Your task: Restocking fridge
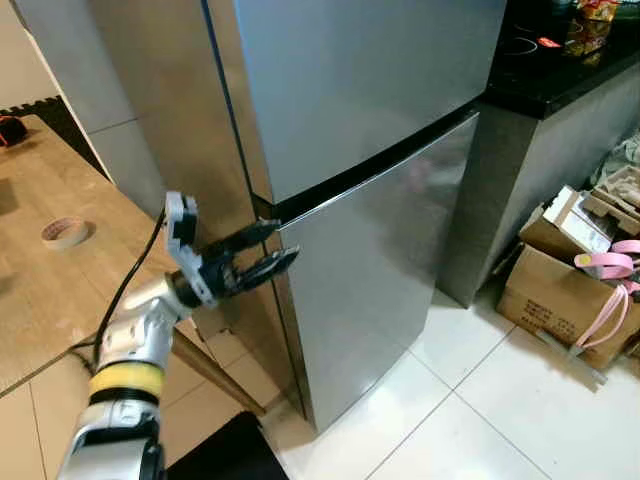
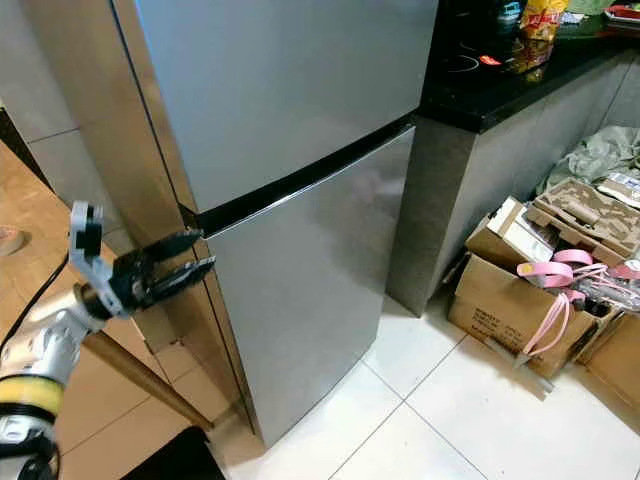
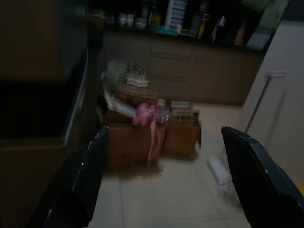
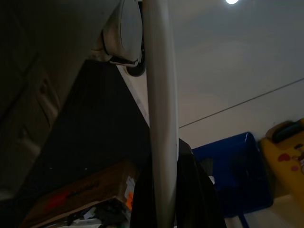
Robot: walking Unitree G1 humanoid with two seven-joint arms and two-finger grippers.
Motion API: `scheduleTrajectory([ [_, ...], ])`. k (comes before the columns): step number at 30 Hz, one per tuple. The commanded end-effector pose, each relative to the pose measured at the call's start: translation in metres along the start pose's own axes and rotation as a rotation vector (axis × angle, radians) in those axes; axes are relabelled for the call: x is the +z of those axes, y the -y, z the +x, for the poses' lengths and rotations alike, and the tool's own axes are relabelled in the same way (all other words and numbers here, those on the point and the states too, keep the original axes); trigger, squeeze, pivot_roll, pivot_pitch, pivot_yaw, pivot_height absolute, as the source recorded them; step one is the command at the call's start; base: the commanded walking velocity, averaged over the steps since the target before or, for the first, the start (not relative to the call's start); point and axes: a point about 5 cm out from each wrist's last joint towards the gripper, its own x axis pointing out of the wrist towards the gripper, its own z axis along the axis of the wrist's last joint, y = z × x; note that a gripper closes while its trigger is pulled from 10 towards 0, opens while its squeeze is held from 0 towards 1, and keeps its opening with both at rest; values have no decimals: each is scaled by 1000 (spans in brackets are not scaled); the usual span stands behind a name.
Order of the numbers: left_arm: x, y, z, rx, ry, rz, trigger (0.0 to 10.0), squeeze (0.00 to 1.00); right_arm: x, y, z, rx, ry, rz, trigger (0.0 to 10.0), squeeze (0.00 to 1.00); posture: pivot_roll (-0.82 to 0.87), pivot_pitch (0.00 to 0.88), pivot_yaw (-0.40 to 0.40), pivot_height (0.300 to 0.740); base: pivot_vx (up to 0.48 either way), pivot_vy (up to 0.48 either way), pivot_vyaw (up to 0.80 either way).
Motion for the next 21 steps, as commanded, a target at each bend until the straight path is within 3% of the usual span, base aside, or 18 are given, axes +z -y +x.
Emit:
scheduleTrajectory([
  [1,-2,-4,-11,54,-82,44,10000,0,1,0,0,3,7,6,10000,0,-85,6,55,740,0,0,0],
  [6,0,-12,-19,155,-109,80,10000,0,3,-1,0,5,11,0,10000,0,-78,1,52,740,0,0,0],
  [7,-2,-18,-22,252,-143,139,10000,0,5,-1,0,7,13,-2,10000,0,-78,1,52,740,0,0,0],
  [10,1,-22,-19,320,-118,172,10000,0,5,-1,0,8,14,-3,10000,0,-78,1,52,740,0,0,0],
  [11,3,-24,-9,360,-64,187,10000,953,5,-2,0,9,15,-3,10000,0,-78,1,52,740,0,0,0],
  [13,3,-24,-4,367,-51,191,10000,1000,6,-2,1,9,15,-2,10000,0,-78,1,52,740,0,0,0],
  [21,-7,-24,15,384,-32,193,10000,1000,3,-2,1,9,12,9,10000,0,-88,21,60,740,0,0,0],
])
